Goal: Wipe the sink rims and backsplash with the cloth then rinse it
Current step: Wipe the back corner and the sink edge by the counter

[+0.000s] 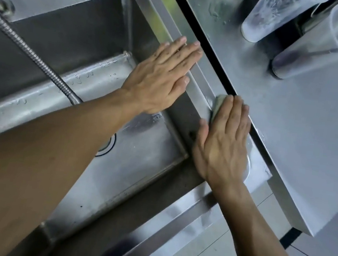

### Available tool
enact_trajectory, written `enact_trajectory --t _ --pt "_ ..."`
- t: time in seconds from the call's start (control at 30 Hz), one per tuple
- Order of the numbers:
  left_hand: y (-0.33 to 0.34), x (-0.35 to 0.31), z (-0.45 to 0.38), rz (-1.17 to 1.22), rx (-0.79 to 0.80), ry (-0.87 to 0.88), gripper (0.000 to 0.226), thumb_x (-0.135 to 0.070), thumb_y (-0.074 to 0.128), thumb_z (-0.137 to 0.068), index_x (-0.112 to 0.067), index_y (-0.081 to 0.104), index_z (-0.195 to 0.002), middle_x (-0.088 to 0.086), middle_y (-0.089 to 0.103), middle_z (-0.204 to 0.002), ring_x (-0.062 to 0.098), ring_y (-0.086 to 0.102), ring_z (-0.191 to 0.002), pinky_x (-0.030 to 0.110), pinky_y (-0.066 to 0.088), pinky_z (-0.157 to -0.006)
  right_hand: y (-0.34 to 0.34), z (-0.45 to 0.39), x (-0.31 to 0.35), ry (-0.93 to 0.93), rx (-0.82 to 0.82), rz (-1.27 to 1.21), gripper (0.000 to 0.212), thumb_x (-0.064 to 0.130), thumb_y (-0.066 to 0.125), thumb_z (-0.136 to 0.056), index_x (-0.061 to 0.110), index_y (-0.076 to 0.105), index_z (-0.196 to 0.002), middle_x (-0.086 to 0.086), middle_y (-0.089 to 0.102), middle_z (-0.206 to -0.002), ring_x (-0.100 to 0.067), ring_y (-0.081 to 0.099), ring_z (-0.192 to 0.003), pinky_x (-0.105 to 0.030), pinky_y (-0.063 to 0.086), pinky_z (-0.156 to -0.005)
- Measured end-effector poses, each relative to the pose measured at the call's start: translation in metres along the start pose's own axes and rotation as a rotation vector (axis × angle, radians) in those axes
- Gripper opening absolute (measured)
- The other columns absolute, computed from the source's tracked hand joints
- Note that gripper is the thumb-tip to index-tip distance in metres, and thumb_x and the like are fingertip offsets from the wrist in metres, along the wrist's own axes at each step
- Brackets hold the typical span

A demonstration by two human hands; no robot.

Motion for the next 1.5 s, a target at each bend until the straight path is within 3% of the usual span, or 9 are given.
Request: enact_trajectory --t 0.2,0.4,0.53,0.73,0.9,1.03,1.2,1.4,1.5 --pt "-0.002 0.001 0.0 0.006 0.014 0.003 0.061 -0.037 0.015 -0.109 -0.016 0.009 -0.166 0.002 0.007 -0.174 0.023 0.002 -0.161 0.042 0.003 -0.131 0.011 -0.06 0.023 -0.263 -0.006 -0.026 0.065 0.042 0.023 -0.112 0.001 0.022 -0.162 -0.022 0.019 -0.169 -0.036 0.015 -0.159 -0.049 0.015 -0.129" --pt "-0.002 -0.014 0.0 0.029 0.025 -0.091 0.063 -0.034 0.018 -0.107 -0.013 0.008 -0.165 0.006 0.005 -0.174 0.025 -0.001 -0.161 0.04 -0.003 -0.13 -0.013 0.036 -0.055 -0.231 0.127 -0.116 0.062 0.031 0.024 -0.112 -0.001 0.011 -0.163 -0.02 0.009 -0.171 -0.028 0.002 -0.161 -0.049 0.01 -0.13" --pt "0.007 -0.076 0.009 0.076 0.02 0.022 0.062 -0.031 0.023 -0.105 -0.01 0.021 -0.164 0.007 0.016 -0.173 0.027 0.008 -0.16 0.044 0.004 -0.131 -0.012 0.031 -0.065 -0.193 0.203 -0.184 0.066 0.03 0.021 -0.106 0.001 0.008 -0.163 -0.019 0.003 -0.172 -0.03 -0.004 -0.161 -0.048 0.003 -0.131" --pt "0.014 -0.082 0.012 0.037 0.049 -0.012 0.062 -0.037 0.017 -0.108 -0.016 0.009 -0.166 0.004 0.006 -0.174 0.024 0.001 -0.161 0.041 0.004 -0.13 -0.014 0.007 -0.077 -0.561 0.297 -0.278 0.066 0.027 0.03 -0.103 0.0 0.019 -0.162 -0.019 0.009 -0.172 -0.034 0.002 -0.16 -0.057 0.011 -0.128" --pt "0.014 -0.088 0.012 0.007 0.077 -0.064 0.063 -0.038 0.013 -0.107 -0.017 0.002 -0.166 0.003 -0.002 -0.174 0.022 -0.006 -0.161 0.04 -0.001 -0.13 -0.028 0.052 -0.122 -0.524 0.38 -0.346 0.063 0.027 0.027 -0.103 0.009 0.022 -0.163 -0.005 0.01 -0.174 -0.023 -0.001 -0.161 -0.053 0.009 -0.13" --pt "0.015 -0.094 0.013 0.006 0.067 -0.124 0.063 -0.035 0.015 -0.107 -0.016 0.003 -0.166 0.003 -0.001 -0.175 0.023 -0.005 -0.161 0.041 0.001 -0.13 -0.016 0.028 -0.089 -0.455 0.278 -0.227 0.065 0.044 0.018 -0.109 0.012 0.011 -0.165 -0.005 0.0 -0.174 -0.022 -0.008 -0.161 -0.047 0.003 -0.131" --pt "0.013 -0.098 0.013 0.01 0.098 -0.16 0.063 -0.034 0.017 -0.109 -0.016 -0.002 -0.166 0.004 -0.007 -0.174 0.022 -0.01 -0.16 0.04 -0.003 -0.13 -0.019 0.056 -0.11 -0.664 0.293 -0.193 0.061 0.04 0.022 -0.111 0.011 0.017 -0.164 -0.006 0.009 -0.173 -0.024 0.0 -0.161 -0.048 0.008 -0.131" --pt "0.018 -0.125 0.02 0.039 0.073 -0.154 0.064 -0.037 0.019 -0.108 -0.013 0.007 -0.166 0.004 0.001 -0.174 0.024 -0.004 -0.161 0.044 0.003 -0.131 -0.018 0.028 -0.095 -0.501 0.111 -0.199 0.062 0.031 0.025 -0.108 -0.003 0.023 -0.16 -0.021 0.015 -0.17 -0.035 0.008 -0.16 -0.048 0.008 -0.131" --pt "0.021 -0.12 0.022 0.055 0.084 -0.115 0.06 -0.036 0.019 -0.111 -0.016 0.005 -0.166 0.002 0.0 -0.174 0.022 -0.005 -0.161 0.04 0.0 -0.13 -0.014 0.064 -0.088 -0.648 0.199 -0.206 0.06 0.033 0.029 -0.11 0.003 0.023 -0.162 -0.015 0.016 -0.171 -0.029 0.006 -0.161 -0.049 0.01 -0.131"
Point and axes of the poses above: each hand's wrist, its own z-axis away from the middle knuckle, its own y-axis out of the palm, x = y × z, the point moved 5 cm from there along -z, towards the middle knuckle
